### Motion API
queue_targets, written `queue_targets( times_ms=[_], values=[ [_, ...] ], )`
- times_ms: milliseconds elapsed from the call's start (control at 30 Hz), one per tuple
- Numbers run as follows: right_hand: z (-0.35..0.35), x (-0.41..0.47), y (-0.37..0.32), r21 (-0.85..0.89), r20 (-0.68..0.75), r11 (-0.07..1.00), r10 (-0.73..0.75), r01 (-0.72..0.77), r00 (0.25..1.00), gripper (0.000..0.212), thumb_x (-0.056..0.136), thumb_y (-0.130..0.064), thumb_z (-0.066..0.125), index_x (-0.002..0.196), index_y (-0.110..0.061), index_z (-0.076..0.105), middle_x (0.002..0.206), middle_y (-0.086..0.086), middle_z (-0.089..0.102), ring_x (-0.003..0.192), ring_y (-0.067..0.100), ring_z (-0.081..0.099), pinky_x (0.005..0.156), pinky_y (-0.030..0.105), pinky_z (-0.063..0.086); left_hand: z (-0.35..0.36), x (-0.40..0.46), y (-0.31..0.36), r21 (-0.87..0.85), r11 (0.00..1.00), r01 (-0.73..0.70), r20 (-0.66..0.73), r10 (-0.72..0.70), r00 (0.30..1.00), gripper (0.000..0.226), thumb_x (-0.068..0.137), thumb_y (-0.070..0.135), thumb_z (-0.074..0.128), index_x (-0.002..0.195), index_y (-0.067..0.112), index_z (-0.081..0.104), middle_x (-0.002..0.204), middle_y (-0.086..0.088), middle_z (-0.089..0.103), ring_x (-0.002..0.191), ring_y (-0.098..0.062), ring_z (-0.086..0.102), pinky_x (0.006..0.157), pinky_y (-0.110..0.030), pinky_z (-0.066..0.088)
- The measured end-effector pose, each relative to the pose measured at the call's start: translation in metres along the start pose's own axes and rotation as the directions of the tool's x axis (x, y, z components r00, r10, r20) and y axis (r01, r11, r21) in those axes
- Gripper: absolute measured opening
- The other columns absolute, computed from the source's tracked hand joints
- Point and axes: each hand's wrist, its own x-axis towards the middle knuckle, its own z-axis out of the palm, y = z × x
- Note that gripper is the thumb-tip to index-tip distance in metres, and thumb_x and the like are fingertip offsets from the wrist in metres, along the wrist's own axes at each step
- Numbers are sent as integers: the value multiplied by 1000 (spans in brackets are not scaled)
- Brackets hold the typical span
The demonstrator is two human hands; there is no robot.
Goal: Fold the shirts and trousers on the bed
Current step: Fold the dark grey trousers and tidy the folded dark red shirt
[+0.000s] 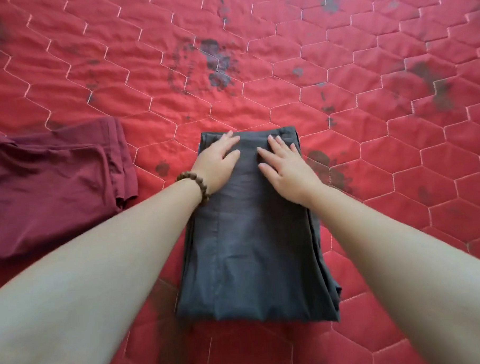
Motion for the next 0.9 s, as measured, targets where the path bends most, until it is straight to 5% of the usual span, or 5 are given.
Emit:
queue_targets(
  times_ms=[167, 300, 400, 600, 900],
  values=[
    [27, -107, -42, -58, -447, 997, -76, 55, 891, 41, 92, -18, 43, 124, 3, 58, 143, 23, 44, 137, 36, 36, 117, 47, 19, 19, -115, 18, 392, 906, -161, -248, 272, 930, 42, 77, 17, 37, 97, 2, 70, 106, -16, 69, 102, -32, 63, 94, -41, 42],
    [82, -163, -58, -189, -317, 979, -138, 80, 938, 48, 84, -11, 49, 129, 4, 54, 145, 23, 41, 140, 36, 30, 115, 51, 20, 75, -185, -5, 678, 695, -239, 47, 284, 958, 49, 79, 22, 40, 113, 0, 67, 122, -16, 64, 119, -30, 57, 106, -46, 29],
    [110, -166, -55, -246, -175, 966, -122, 77, 977, 52, 85, -17, 43, 134, 1, 52, 144, 20, 44, 137, 33, 38, 114, 48, 20, 101, -192, -28, 747, 628, -218, 102, 216, 971, 53, 87, 25, 39, 129, -1, 56, 135, -15, 56, 131, -29, 47, 111, -46, 24],
    [113, -168, -36, -307, -89, 947, -131, 98, 987, 55, 94, -34, 39, 141, -4, 45, 149, 13, 39, 140, 26, 36, 115, 46, 20, 101, -196, -40, 704, 689, -172, 50, 194, 980, 52, 94, 39, 38, 141, 18, 47, 149, -7, 41, 141, -27, 31, 114, -50, 23],
    [113, -171, 10, -226, -70, 974, -30, 13, 997, 72, 92, -66, 26, 153, -29, 14, 161, 3, 6, 149, 18, -2, 120, 45, 6, 97, -186, -71, 606, 780, -157, 12, 188, 982, 67, 88, 61, 37, 149, 39, 23, 161, -8, 5, 148, -29, -4, 120, -41, 4]
  ],
)
